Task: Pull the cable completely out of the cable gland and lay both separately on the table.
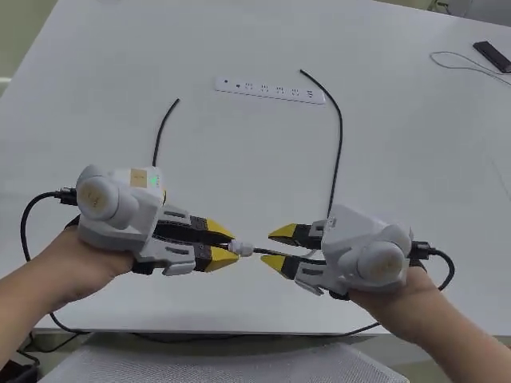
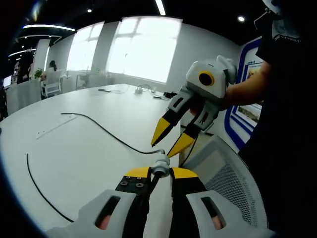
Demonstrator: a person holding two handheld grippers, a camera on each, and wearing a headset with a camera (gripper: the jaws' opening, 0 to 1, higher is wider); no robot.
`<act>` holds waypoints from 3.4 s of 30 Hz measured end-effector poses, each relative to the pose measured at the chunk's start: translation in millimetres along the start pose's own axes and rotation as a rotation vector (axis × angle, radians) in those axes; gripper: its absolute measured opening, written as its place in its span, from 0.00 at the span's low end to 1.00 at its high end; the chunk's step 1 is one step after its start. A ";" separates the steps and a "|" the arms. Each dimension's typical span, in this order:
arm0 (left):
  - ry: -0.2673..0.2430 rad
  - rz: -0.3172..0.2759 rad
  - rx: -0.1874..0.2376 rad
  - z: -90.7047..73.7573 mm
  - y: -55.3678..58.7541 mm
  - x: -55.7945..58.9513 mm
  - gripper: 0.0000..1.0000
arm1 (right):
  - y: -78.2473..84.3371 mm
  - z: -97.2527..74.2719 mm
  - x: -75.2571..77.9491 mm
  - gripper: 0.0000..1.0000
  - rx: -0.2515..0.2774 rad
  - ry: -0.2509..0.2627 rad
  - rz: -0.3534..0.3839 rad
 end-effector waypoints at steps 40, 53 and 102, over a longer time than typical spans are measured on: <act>-0.049 -0.004 0.016 -0.9 -11.6 -16.0 0.15 | -4.4 10.8 12.9 0.00 0.037 0.073 0.035; -0.071 -0.024 0.037 -4.5 -16.2 -22.2 0.15 | 12.9 5.7 26.7 0.00 0.016 0.124 0.147; -0.079 -0.033 0.019 -2.9 -13.6 -11.9 0.15 | -10.7 -7.6 13.6 0.13 -0.062 0.141 0.117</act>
Point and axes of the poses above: the centre of the closed fingertips' face, and the gripper's own axes: z roughly forward along the fingers, x roughly to its right, y roughly out of its underside, the point moved 4 cm from there along -z, roughly backward along the fingers, and after that the axes turned 8 degrees about -y, right-handed, at the moved point
